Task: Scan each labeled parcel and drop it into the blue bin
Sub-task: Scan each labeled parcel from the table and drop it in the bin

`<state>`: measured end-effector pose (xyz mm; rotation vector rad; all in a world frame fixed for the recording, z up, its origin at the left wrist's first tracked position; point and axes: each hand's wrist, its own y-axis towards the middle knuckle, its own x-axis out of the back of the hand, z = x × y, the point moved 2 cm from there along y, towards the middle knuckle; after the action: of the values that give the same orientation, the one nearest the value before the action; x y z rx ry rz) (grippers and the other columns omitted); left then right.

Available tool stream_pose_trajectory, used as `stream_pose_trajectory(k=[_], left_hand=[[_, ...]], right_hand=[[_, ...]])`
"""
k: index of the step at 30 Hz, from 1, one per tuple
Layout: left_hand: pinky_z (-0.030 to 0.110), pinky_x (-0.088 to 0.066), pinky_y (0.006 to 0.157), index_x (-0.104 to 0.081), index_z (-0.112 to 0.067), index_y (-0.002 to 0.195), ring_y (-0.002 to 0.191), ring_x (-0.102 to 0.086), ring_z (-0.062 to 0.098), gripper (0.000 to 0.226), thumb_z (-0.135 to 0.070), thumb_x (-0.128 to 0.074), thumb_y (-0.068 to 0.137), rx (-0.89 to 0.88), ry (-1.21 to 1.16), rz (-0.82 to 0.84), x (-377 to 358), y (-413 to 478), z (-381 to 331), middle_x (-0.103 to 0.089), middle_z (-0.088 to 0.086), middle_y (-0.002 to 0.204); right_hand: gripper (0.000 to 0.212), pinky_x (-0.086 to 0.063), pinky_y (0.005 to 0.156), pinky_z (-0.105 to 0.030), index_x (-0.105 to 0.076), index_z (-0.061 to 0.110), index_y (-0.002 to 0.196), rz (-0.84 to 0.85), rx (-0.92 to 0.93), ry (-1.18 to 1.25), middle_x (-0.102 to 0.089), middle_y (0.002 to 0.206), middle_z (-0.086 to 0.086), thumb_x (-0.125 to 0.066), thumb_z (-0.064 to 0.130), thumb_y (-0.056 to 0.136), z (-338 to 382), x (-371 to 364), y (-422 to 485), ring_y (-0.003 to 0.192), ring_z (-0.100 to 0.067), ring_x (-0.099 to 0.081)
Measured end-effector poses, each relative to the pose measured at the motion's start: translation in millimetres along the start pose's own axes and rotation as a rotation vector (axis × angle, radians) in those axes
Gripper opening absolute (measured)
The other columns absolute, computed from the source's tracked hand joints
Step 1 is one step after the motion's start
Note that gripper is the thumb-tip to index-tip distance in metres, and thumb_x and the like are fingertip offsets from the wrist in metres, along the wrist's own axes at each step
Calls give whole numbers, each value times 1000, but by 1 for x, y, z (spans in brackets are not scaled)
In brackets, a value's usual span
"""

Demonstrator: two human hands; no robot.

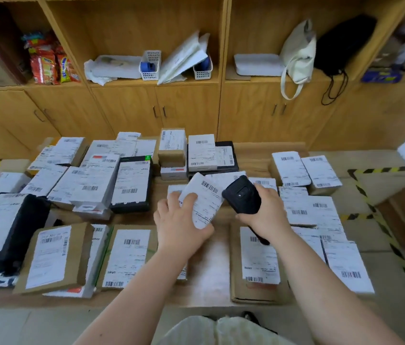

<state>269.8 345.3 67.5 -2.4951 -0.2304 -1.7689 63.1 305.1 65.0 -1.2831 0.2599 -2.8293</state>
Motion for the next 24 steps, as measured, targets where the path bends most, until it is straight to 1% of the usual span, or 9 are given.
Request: stream_pose_trajectory(k=[4, 6, 8, 10, 12, 15, 18, 22, 24], left_hand=[[41, -31, 103, -44, -34, 139, 122, -33, 31, 75, -59, -68, 73, -127, -110, 103, -25, 12, -32, -38, 5, 139], [42, -33, 103, -45, -32, 138, 121, -35, 32, 75, -60, -69, 73, -193, -160, 163, -41, 15, -53, -41, 6, 138], [43, -34, 104, -46, -31, 139, 122, -35, 33, 77, -63, -68, 73, -264, -161, 216, -55, 14, -77, -41, 8, 137], [44, -34, 104, -46, -30, 140, 123, -36, 34, 77, -64, -68, 74, -337, -171, 259, -66, 8, -105, -41, 9, 138], [45, -35, 105, -45, -29, 141, 125, -36, 35, 77, -62, -69, 75, -415, -186, 293, -74, -3, -134, -41, 10, 140], [46, -34, 107, -46, -27, 141, 128, -35, 36, 76, -55, -72, 75, -540, -212, 360, -85, -28, -175, -40, 11, 142], [43, -30, 108, -49, -27, 139, 128, -34, 35, 75, -52, -76, 73, -660, -260, 424, -95, -66, -215, -41, 11, 140], [38, -32, 103, -52, -30, 134, 124, -33, 29, 71, -48, -79, 71, -800, -378, 507, -105, -130, -264, -43, 5, 134], [36, -35, 99, -52, -32, 133, 123, -33, 26, 71, -46, -81, 69, -868, -414, 564, -110, -170, -288, -42, 1, 131]], right_hand=[[70, -45, 87, -41, -49, 29, 128, -143, -145, -81, -50, 120, -2, -81, 34, 66, -36, 23, -28, 113, -27, -47], [71, -48, 86, -43, -48, 29, 127, -202, -247, -120, -50, 119, -3, -79, 37, 65, -58, 37, -49, 111, -29, -49], [70, -50, 85, -46, -49, 28, 125, -259, -346, -105, -51, 118, -2, -79, 39, 64, -80, 49, -76, 109, -28, -51], [66, -49, 86, -44, -49, 28, 123, -319, -445, -76, -51, 116, 0, -80, 37, 65, -100, 60, -106, 110, -27, -50], [67, -47, 92, -44, -49, 29, 128, -378, -550, -42, -50, 120, 1, -80, 35, 69, -118, 70, -137, 115, -25, -48], [77, -41, 102, -46, -45, 31, 139, -490, -674, 30, -47, 127, 1, -81, 33, 71, -141, 86, -186, 122, -25, -43], [80, -39, 104, -46, -42, 31, 141, -592, -769, 69, -45, 129, 0, -80, 32, 70, -168, 99, -241, 123, -26, -41], [84, -38, 98, -37, -42, 32, 142, -718, -905, 77, -46, 130, 1, -81, 33, 68, -201, 114, -316, 123, -25, -42], [86, -38, 98, -37, -42, 31, 143, -777, -963, 94, -46, 131, 1, -81, 32, 67, -220, 120, -358, 123, -25, -42]])
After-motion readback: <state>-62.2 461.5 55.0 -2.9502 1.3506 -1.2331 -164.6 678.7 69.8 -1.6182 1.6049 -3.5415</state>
